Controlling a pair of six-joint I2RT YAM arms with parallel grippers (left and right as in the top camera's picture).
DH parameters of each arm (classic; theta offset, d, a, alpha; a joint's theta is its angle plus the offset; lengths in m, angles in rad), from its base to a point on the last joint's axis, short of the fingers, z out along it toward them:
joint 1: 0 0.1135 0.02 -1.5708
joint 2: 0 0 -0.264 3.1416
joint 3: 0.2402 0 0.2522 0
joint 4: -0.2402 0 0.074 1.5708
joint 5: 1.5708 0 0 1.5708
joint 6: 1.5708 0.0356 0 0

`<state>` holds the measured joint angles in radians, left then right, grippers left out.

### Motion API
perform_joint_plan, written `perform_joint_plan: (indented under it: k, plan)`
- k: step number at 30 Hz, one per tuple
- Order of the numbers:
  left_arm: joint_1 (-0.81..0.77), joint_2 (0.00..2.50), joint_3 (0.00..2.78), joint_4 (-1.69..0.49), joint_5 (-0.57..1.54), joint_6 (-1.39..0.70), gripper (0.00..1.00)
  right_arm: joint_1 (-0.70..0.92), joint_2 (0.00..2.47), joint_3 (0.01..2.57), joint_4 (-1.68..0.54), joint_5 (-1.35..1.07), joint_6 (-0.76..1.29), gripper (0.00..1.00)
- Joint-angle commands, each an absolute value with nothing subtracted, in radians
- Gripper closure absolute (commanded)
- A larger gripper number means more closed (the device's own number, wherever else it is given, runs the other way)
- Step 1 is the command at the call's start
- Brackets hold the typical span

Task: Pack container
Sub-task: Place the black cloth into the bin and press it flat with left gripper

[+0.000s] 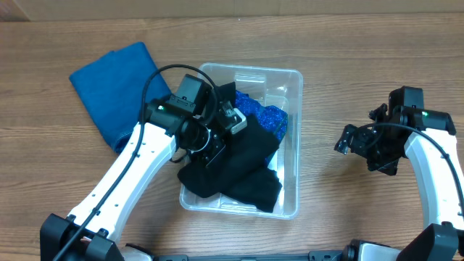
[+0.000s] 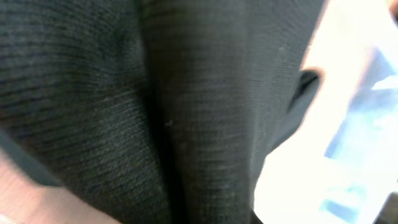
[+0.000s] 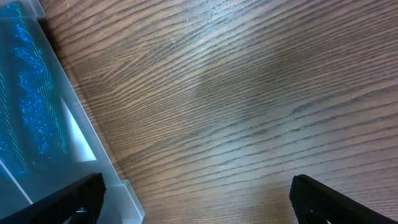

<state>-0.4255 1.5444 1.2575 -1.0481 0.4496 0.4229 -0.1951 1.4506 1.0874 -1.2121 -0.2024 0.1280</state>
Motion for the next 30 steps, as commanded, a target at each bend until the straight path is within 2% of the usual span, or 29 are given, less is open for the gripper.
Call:
perform_joint_plan:
  k: [1, 7, 9, 12, 16, 19, 20, 21, 24, 28, 30]
  plan:
    - [-0.487, 1.533, 1.282, -1.067, 0.307, 0.671, 0.96, -0.198, 1.449, 1.102, -1.208, -0.202, 0.131, 0.00]
    - [-0.648, 1.533, 1.296, -1.070, 0.308, 0.842, 0.96, -0.198, 1.449, 1.102, -1.208, -0.202, 0.131, 0.00]
    - [-0.649, 1.533, 1.322, -1.113, 0.307, 0.851, 0.96, -0.198, 1.449, 1.102, -1.208, -0.202, 0.131, 0.00]
    - [-0.649, 1.533, 1.373, -1.305, 0.308, 0.891, 0.96, -0.198, 1.449, 1.102, -1.205, -0.202, 0.131, 0.00]
    - [-0.649, 1.554, 1.371, -1.308, 0.368, 0.891, 0.96, -0.198, 1.449, 1.102, -1.204, -0.202, 0.131, 0.00]
    - [-0.649, 1.663, 1.370, -1.276, 0.368, 0.891, 0.96, -0.198, 1.449, 1.102, -1.206, -0.202, 0.131, 0.00]
    - [-0.649, 1.712, 1.370, -1.250, 0.367, 0.881, 0.58, -0.198, 1.449, 1.102, -1.207, -0.202, 0.131, 0.00]
    - [-0.649, 1.748, 1.371, -1.211, 0.363, 0.836, 0.03, -0.198, 1.449, 1.102, -1.208, -0.202, 0.131, 0.00]
    - [-0.640, 1.753, 1.428, -1.142, 0.344, 0.649, 0.00, -0.198, 1.449, 1.102, -1.209, -0.202, 0.131, 0.00]
    - [-0.629, 1.720, 1.743, -1.155, 0.084, 0.395, 0.00, -0.198, 1.449, 1.102, -1.209, -0.202, 0.131, 0.00]
    - [-0.630, 1.703, 1.831, -1.178, 0.055, 0.343, 0.00, -0.198, 1.449, 1.102, -1.209, -0.202, 0.131, 0.00]
